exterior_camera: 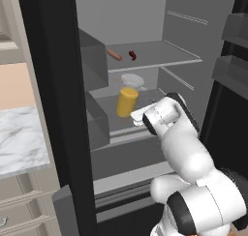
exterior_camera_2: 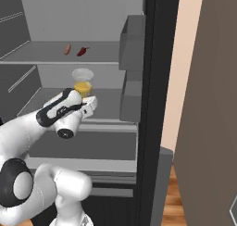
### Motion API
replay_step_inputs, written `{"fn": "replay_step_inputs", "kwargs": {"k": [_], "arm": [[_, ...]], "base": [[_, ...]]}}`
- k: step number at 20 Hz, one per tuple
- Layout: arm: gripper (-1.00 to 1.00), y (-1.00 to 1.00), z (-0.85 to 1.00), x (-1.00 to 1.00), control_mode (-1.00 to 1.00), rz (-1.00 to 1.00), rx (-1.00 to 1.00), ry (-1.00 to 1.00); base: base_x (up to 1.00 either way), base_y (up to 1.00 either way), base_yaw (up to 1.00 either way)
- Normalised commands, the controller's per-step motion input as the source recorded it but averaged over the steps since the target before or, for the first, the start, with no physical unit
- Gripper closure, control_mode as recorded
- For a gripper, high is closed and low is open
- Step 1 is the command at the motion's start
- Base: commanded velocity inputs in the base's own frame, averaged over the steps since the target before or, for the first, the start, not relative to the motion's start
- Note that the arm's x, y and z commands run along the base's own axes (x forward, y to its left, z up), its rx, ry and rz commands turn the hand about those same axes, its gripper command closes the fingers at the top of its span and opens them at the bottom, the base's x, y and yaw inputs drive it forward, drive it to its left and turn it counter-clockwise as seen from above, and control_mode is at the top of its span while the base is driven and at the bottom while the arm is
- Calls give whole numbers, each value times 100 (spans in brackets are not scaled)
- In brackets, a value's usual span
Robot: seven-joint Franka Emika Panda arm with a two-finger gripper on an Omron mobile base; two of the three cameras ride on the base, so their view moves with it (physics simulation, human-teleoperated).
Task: Move the chili pepper and sausage from the second highest shelf to the top shelf to make space. Then, place the pitcher from the counter on the cleared second highest shelf.
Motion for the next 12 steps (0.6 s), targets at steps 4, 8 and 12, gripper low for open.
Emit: {"fn": "replay_step_inputs", "kwargs": {"k": [4, 8, 12], "arm": [[-100, 0, 85, -62, -100, -5, 0, 39], [-100, -1, 48, -85, -100, 0, 0, 31], [-100, -17, 56, -96, -100, 0, 0, 14]], "base": [[0, 0, 0], [0, 0, 0], [0, 0, 0]]}}
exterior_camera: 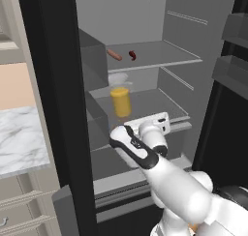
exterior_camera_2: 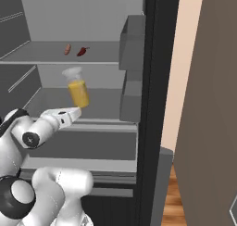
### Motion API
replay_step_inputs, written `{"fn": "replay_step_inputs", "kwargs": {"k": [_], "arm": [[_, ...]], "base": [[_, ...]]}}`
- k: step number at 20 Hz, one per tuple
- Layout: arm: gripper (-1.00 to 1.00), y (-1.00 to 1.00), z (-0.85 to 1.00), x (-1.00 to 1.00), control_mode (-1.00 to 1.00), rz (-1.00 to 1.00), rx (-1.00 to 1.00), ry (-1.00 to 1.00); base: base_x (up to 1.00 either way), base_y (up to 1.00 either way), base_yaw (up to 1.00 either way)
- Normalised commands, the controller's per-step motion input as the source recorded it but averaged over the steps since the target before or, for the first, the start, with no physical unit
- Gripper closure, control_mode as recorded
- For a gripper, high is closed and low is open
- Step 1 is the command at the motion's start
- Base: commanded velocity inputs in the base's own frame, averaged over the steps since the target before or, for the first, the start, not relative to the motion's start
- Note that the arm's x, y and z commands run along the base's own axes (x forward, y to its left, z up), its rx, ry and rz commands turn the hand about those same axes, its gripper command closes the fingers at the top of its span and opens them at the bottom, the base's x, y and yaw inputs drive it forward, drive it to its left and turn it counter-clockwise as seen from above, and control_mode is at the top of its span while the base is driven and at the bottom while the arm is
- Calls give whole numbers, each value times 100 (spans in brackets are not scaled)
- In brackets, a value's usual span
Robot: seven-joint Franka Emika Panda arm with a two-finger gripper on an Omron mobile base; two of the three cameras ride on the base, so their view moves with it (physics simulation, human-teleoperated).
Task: Move the chili pepper and sausage from the second highest shelf to the top shelf to make space. Then, place the pitcher from the counter on the cleared second highest shelf.
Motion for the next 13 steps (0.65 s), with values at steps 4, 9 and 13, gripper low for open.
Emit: {"fn": "replay_step_inputs", "kwargs": {"k": [4, 9, 13], "arm": [[-100, -35, 100, -66, -100, 0, 4, 7], [-100, -28, 100, -56, -100, 0, 11, 7], [-100, -16, 100, -41, -100, 0, 6, 12]], "base": [[0, 0, 0], [0, 0, 0], [0, 0, 0]]}}
